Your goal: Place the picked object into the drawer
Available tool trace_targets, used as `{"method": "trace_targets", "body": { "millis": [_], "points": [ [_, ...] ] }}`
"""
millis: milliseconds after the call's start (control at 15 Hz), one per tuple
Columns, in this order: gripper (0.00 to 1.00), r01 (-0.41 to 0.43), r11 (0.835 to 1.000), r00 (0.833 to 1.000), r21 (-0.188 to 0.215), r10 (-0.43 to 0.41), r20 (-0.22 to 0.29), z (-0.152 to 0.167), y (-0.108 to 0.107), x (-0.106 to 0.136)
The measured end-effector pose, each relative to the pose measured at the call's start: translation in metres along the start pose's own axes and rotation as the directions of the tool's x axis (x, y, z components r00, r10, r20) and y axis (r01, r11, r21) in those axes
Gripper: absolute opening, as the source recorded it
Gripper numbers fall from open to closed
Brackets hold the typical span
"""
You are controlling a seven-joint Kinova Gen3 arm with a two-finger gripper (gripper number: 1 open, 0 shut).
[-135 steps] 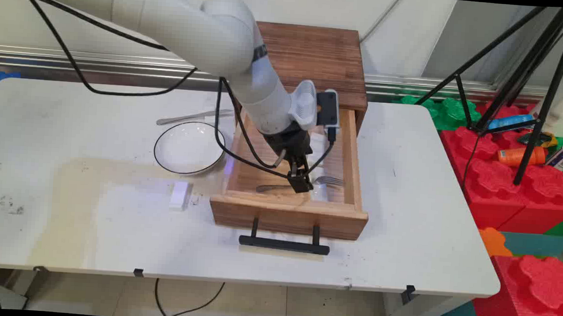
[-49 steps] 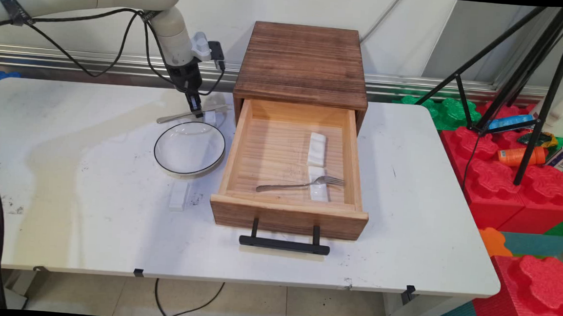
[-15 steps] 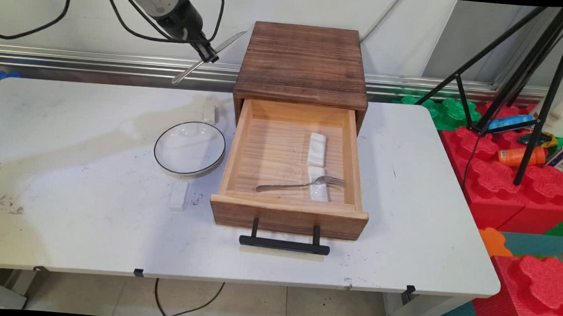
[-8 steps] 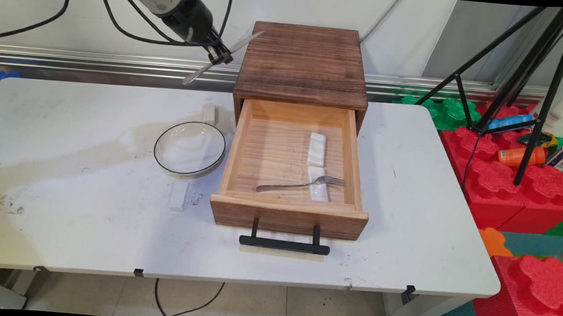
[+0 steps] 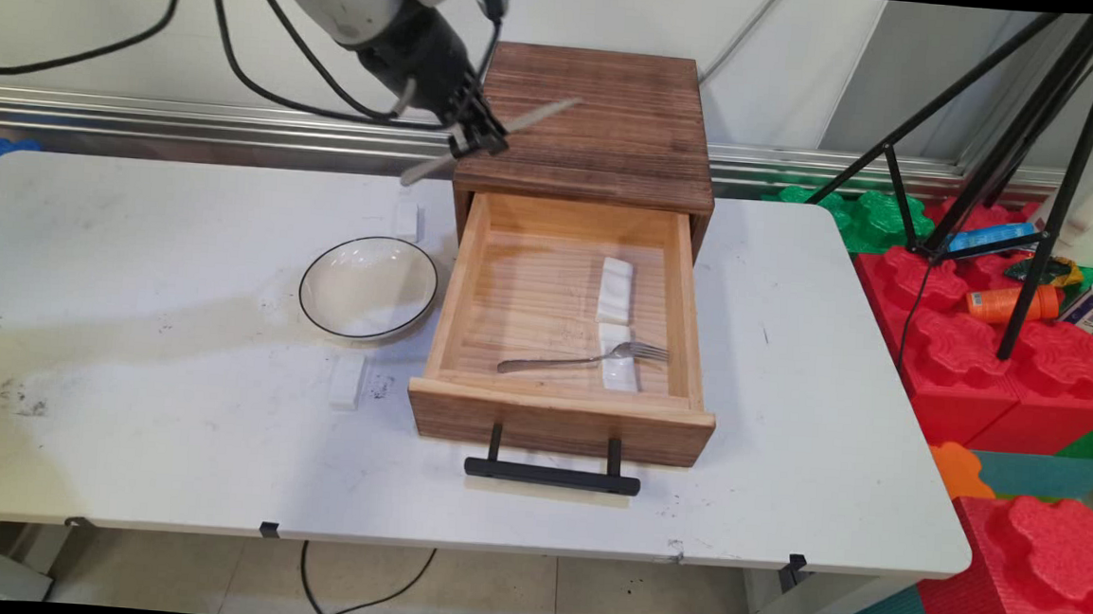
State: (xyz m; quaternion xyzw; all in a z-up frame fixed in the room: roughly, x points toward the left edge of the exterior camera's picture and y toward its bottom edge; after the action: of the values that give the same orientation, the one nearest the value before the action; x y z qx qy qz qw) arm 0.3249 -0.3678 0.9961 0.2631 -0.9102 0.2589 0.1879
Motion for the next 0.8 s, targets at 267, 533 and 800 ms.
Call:
{"method": "trace_targets", "body": {
  "millis": [267,533,800],
  "points": [
    [0.00,-0.054,0.998,0.999,-0.038,0.053,-0.011,0.008,0.015,0.019],
    [0.00,-0.104,0.993,0.995,-0.065,0.102,-0.022,0.029,0.027,0.042],
    [0.00,-0.127,0.988,0.992,-0.087,0.126,-0.021,0.056,0.035,0.056]
  ]
}}
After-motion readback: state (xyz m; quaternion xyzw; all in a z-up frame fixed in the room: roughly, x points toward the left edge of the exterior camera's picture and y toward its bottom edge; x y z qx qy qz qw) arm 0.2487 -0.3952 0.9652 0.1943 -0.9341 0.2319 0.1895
